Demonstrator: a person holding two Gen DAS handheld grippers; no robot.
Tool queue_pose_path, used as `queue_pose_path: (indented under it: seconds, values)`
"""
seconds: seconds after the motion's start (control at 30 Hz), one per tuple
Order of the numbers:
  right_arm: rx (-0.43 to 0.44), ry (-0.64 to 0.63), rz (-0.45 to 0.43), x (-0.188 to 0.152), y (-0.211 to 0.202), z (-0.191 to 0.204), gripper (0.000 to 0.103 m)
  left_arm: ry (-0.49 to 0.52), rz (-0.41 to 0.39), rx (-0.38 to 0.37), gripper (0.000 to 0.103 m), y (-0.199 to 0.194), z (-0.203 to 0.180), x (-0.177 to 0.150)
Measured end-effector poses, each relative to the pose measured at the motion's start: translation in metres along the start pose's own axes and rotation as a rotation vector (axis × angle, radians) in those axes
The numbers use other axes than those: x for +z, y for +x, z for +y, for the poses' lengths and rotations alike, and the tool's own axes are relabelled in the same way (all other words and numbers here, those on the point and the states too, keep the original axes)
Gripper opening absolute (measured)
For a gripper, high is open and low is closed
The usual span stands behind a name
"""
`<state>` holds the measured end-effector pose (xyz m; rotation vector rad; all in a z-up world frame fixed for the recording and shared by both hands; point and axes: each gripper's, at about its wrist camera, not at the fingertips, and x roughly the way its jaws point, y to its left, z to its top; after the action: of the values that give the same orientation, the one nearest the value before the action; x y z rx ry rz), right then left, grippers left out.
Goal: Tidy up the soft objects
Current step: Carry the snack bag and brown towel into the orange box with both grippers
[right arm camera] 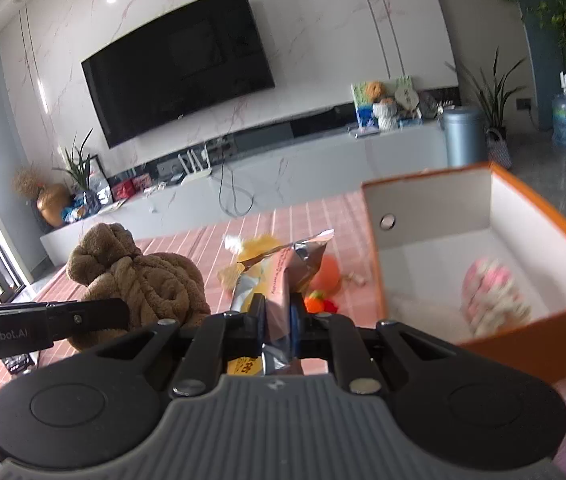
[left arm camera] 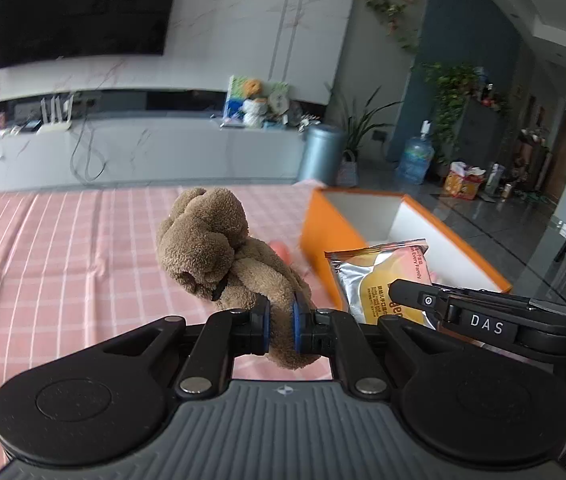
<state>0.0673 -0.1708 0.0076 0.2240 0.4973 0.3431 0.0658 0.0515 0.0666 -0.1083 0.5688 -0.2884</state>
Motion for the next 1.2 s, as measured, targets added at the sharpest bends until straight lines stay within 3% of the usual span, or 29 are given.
queue_pose_path:
  seconds: [0.37,0.6,0.93,1.2]
  values:
    - [-0.044,-0.013,-0.102,0.048,-0.024,-0.033,0.011,0.076,-0.064,-0.114,0.011,0.027,-0.044,0.043]
    - [-0.099,-0.046,-0.106,0.080,-0.021,-0.062,0.011,0.108,-0.050,-0.194,0.011,0.062,-0.072,0.069]
    - [-0.176,-0.102,-0.020,0.102,0.019,-0.116,0.011,0.172,0.080,-0.245,0.011,0.134,-0.102,0.090]
    - [-0.170,-0.134,0.082,0.109,0.076,-0.150,0.011,0.237,0.187,-0.193,0.011,0.185,-0.117,0.082]
